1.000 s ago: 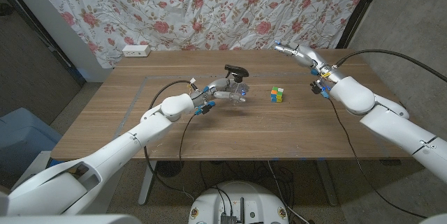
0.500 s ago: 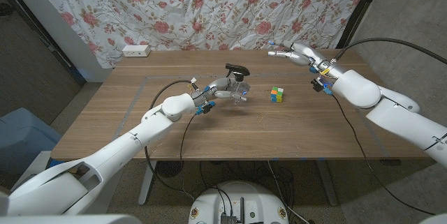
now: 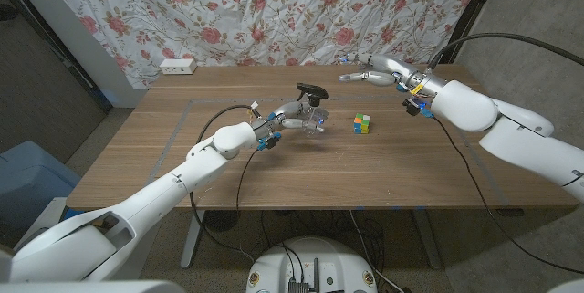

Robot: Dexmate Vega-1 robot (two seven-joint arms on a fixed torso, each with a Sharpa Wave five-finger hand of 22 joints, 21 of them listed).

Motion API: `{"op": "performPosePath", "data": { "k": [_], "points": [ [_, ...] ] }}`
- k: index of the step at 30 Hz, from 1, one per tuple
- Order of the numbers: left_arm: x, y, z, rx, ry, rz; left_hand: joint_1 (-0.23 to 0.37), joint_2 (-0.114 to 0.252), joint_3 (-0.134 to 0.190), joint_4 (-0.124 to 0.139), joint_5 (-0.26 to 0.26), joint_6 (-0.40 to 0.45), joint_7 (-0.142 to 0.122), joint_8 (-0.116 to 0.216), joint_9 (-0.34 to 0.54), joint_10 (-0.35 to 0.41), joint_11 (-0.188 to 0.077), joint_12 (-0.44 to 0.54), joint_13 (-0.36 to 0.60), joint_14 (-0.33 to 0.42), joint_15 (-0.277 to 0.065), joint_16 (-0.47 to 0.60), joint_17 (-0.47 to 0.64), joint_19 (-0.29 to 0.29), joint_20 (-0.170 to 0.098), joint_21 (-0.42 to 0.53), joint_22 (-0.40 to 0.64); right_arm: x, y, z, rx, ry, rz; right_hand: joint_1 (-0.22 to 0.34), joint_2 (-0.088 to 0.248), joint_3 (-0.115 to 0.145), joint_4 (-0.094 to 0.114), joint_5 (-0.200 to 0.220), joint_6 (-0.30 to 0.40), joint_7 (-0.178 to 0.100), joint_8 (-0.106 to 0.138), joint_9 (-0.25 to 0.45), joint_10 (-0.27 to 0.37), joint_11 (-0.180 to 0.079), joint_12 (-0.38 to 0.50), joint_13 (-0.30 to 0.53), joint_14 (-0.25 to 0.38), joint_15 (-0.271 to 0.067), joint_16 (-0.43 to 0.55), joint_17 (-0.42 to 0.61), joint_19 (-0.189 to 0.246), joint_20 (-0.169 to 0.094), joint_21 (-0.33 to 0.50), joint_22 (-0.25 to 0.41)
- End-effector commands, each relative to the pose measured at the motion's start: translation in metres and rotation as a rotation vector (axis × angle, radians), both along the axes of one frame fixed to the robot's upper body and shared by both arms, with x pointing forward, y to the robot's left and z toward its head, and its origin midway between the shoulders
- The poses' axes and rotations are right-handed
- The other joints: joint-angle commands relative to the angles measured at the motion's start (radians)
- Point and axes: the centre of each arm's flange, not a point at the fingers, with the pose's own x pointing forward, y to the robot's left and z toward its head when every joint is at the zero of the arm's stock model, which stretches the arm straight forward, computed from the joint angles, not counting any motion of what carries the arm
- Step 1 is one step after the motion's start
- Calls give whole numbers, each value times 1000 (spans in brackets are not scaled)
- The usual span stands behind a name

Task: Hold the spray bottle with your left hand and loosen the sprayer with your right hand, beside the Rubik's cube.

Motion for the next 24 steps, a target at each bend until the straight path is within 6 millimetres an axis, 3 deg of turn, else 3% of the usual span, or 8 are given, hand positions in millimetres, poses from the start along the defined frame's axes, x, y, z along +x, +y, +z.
{"op": "performPosePath", "data": {
  "k": [1, 5, 24],
  "points": [
    [0, -4, -1, 6, 0, -4, -16, 18, -1, 4, 5, -2, 9, -2, 0, 8, 1, -1, -1, 3, -138, -2, 0, 5, -36, -1, 5, -9, 21, 10, -134, -6, -27, 11, -18, 4, 4, 3, 10, 4, 10, 6, -27, 5, -5, 3, -7, 16, -2, 3, 1, 12, -2, 4],
    [-1, -5, -1, 9, 0, -6, -18, 21, 0, 5, 5, 1, 11, -1, -3, 9, 0, -2, -1, 5, -138, -3, -2, 6, -36, -1, 5, -9, 27, 13, -172, -3, -38, 18, -30, 4, 9, 2, 13, 1, 14, 11, -44, 10, -4, 4, -26, 26, -6, 4, -28, 26, -9, 4],
    [-3, -6, -2, 20, -3, -14, -24, 31, 1, 2, 7, -3, 13, -5, -16, 15, 1, -9, -2, 6, -138, -7, -9, 7, -35, -1, 6, -3, 52, 15, -297, 1, -76, 56, -32, 20, 9, 4, 17, -9, 22, 21, -115, 28, -12, 5, -44, 41, -6, 5, -38, 30, -4, 4]
  ]
}}
